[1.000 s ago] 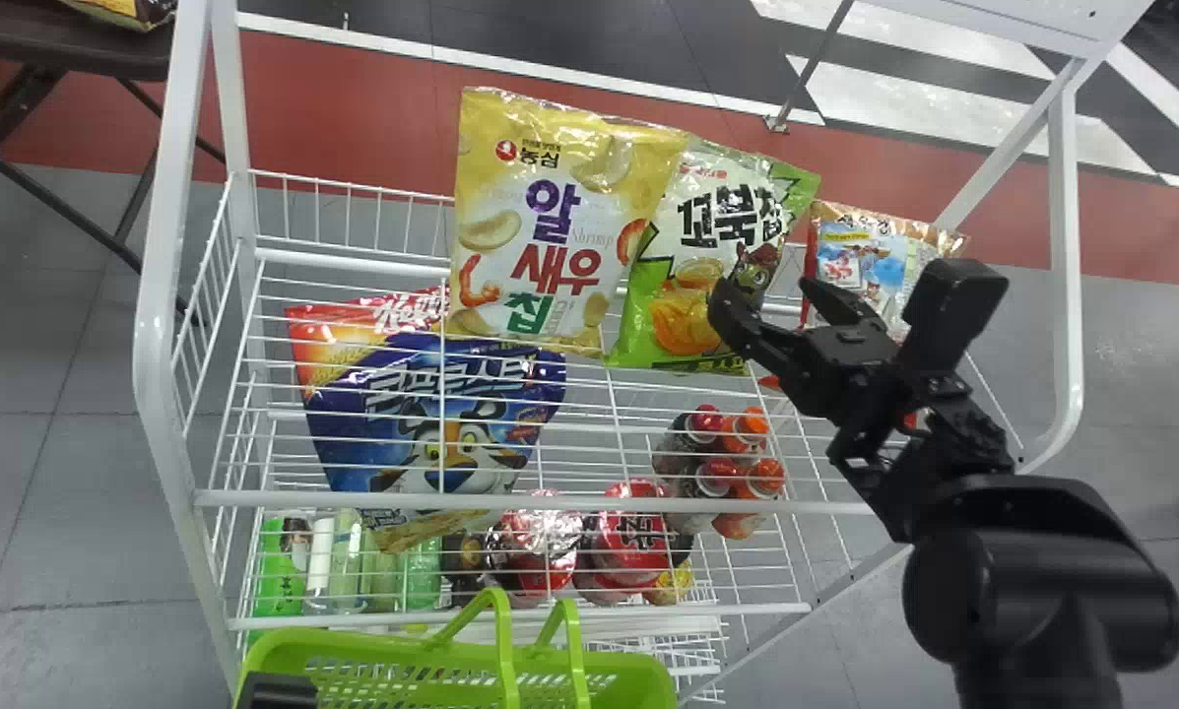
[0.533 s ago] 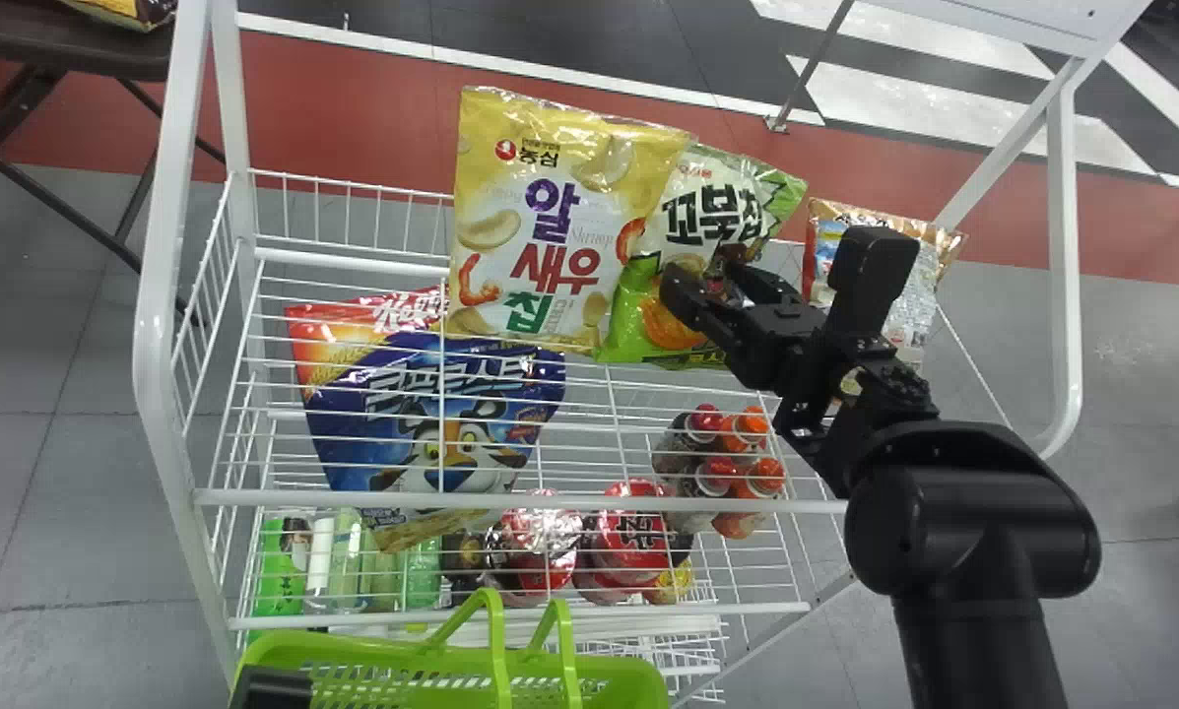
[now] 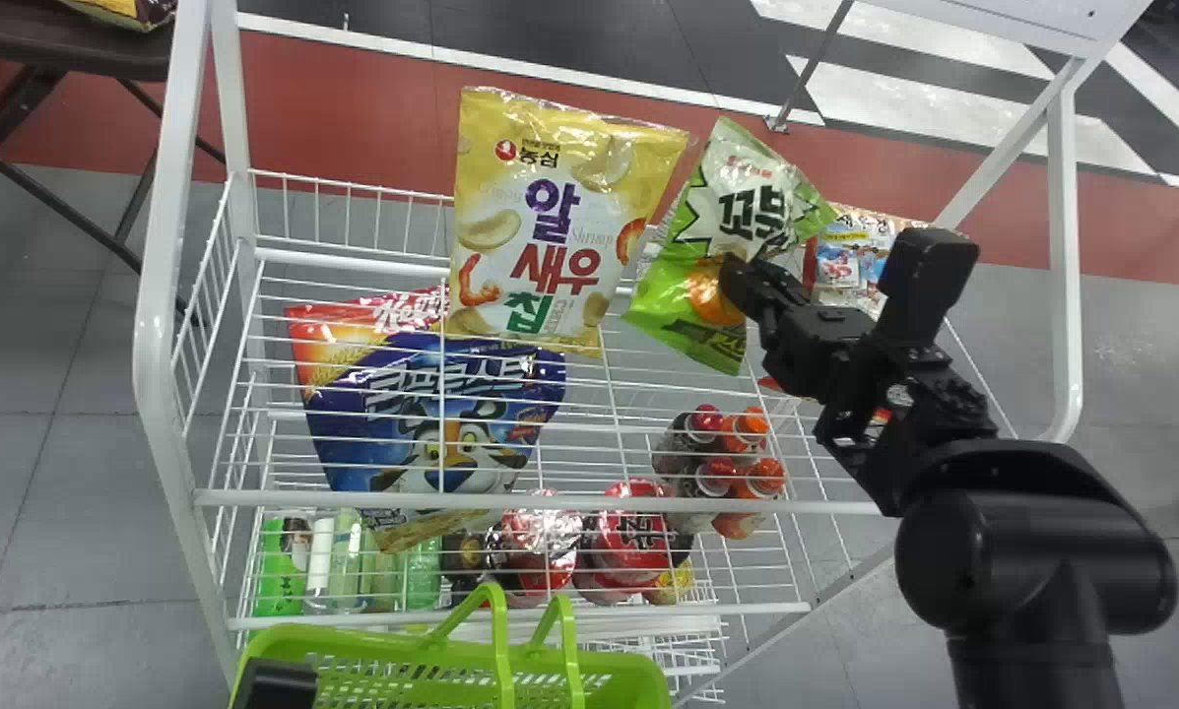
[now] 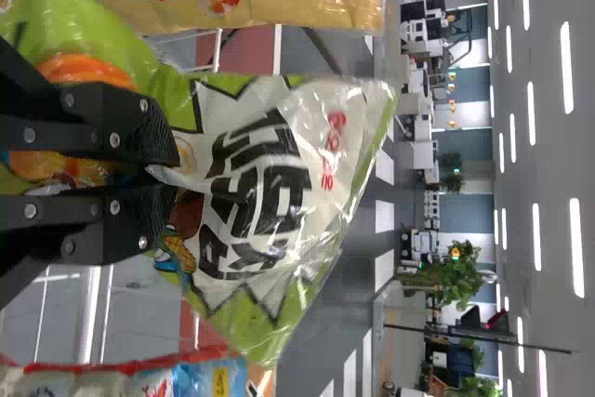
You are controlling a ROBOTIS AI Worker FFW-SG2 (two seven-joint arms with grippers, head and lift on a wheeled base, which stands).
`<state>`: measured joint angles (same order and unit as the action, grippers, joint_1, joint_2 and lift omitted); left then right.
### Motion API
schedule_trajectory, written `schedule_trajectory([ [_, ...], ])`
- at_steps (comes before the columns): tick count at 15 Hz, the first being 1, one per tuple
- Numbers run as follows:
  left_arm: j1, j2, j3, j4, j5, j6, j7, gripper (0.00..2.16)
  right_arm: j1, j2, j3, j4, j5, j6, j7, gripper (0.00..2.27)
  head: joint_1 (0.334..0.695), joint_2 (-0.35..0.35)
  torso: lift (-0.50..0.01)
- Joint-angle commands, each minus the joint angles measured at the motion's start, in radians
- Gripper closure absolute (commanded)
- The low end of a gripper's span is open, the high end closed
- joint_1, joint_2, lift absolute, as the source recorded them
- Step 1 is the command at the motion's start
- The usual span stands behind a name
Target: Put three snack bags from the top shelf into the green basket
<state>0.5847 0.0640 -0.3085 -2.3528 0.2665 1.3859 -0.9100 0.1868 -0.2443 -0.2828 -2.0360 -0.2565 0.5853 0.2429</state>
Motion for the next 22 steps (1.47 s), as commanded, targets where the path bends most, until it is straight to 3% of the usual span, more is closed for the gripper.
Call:
schedule_trajectory([
  [1,0.000,0.000,-0.001,0.001,0.000,0.000,-0.001,2.02,0.011,-0.003,-0.039,-0.029,-0.037,0.000,-0.001,2.19,0.695,-0.350,-0.047],
  [6,0.003,0.003,0.003,0.006,-0.001,-0.003,-0.006,2.02,0.166,-0.009,-0.200,-0.230,-0.210,0.058,0.032,2.19,0.695,-0.350,-0.047],
  [9,0.001,0.002,0.006,0.006,0.000,-0.015,-0.010,2.02,0.246,-0.004,-0.385,-0.391,-0.369,0.377,0.144,2.19,0.695,-0.350,-0.047],
  [11,0.000,-0.001,0.006,0.004,0.004,-0.018,-0.013,2.02,0.296,0.019,-0.520,-0.466,-0.475,0.589,0.234,2.19,0.695,-0.350,-0.047],
  [14,-0.003,-0.001,0.009,0.004,0.004,-0.018,-0.018,2.02,0.318,0.046,-0.673,-0.527,-0.553,0.951,0.378,2.19,0.695,-0.350,-0.047],
  [17,-0.014,-0.003,0.025,0.004,0.023,-0.018,-0.018,2.02,0.370,0.046,-0.702,-0.529,-0.552,0.987,0.412,2.19,0.695,-0.350,-0.047],
  [19,-0.017,-0.004,0.026,0.006,0.023,-0.018,-0.018,2.02,0.402,0.071,-0.682,-0.500,-0.538,0.987,0.495,2.19,0.695,-0.350,-0.047],
  [22,-0.029,-0.009,0.023,0.007,0.030,-0.018,-0.018,2.02,0.470,0.088,-0.546,-0.460,-0.464,0.987,0.533,2.19,0.695,-0.350,-0.047],
])
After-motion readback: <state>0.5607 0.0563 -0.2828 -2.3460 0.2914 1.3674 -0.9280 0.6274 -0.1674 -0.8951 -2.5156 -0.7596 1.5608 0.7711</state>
